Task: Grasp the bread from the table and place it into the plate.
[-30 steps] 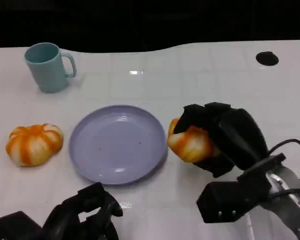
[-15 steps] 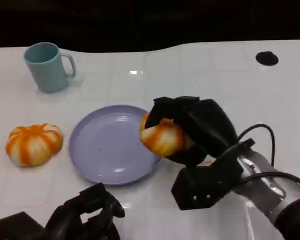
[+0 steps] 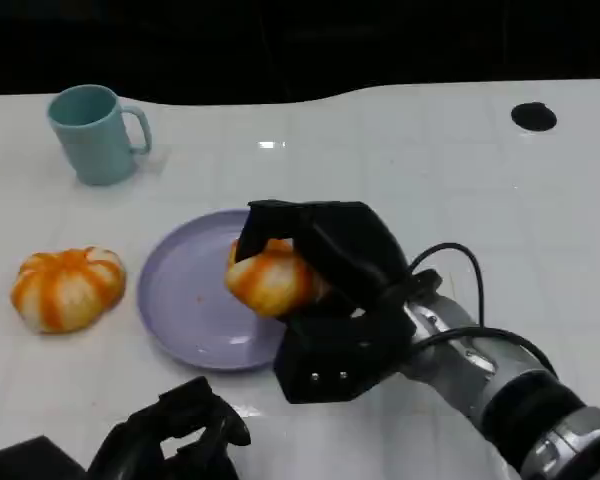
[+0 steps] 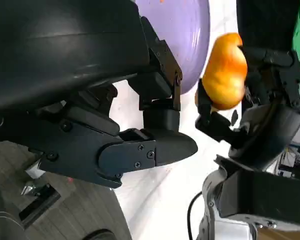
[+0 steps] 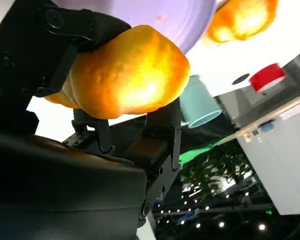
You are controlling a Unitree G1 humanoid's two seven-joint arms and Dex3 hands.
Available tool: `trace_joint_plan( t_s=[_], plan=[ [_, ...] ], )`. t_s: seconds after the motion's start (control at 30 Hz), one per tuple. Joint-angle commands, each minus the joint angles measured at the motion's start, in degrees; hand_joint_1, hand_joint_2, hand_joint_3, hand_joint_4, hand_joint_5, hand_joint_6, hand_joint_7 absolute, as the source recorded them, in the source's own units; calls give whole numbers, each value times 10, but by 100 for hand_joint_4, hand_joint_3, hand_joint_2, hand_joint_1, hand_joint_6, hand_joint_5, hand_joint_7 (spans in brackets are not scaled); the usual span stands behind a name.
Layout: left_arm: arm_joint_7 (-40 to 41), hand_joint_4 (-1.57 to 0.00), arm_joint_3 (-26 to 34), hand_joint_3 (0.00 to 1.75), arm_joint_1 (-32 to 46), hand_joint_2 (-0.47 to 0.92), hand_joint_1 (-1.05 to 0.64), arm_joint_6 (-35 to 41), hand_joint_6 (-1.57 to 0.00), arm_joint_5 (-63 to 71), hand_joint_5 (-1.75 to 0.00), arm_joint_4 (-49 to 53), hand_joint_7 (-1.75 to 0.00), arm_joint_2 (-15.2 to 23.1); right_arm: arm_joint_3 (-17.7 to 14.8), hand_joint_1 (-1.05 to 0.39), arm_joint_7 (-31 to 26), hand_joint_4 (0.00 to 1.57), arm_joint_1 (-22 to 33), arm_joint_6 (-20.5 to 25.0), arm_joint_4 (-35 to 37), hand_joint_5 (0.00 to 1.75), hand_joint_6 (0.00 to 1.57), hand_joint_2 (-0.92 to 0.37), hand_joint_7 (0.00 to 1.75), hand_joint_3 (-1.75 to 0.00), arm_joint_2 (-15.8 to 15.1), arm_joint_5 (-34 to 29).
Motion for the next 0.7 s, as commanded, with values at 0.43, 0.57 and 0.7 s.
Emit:
trace_joint_plan(
  t_s=[0.43,0.57,0.7],
  plan=[
    [3,-79,0,49,7,92,-72,7,-71,-4,-175,-12,-141,-1,46,-59,135,3,-50,117,-12,20,26,-92,0,-20,3,-6],
    [3,-79,0,49,6,92,-71,7,-72,-3,-175,-11,-140,0,49,-70,186,0,-28,151,-71,10,14,-92,0,-21,-10,-5],
    [1,-79,1,49,4,92,-71,2,-72,-1,-175,-8,-140,1,53,-77,211,1,-5,172,-128,10,13,-92,1,-20,-29,-10]
  ],
)
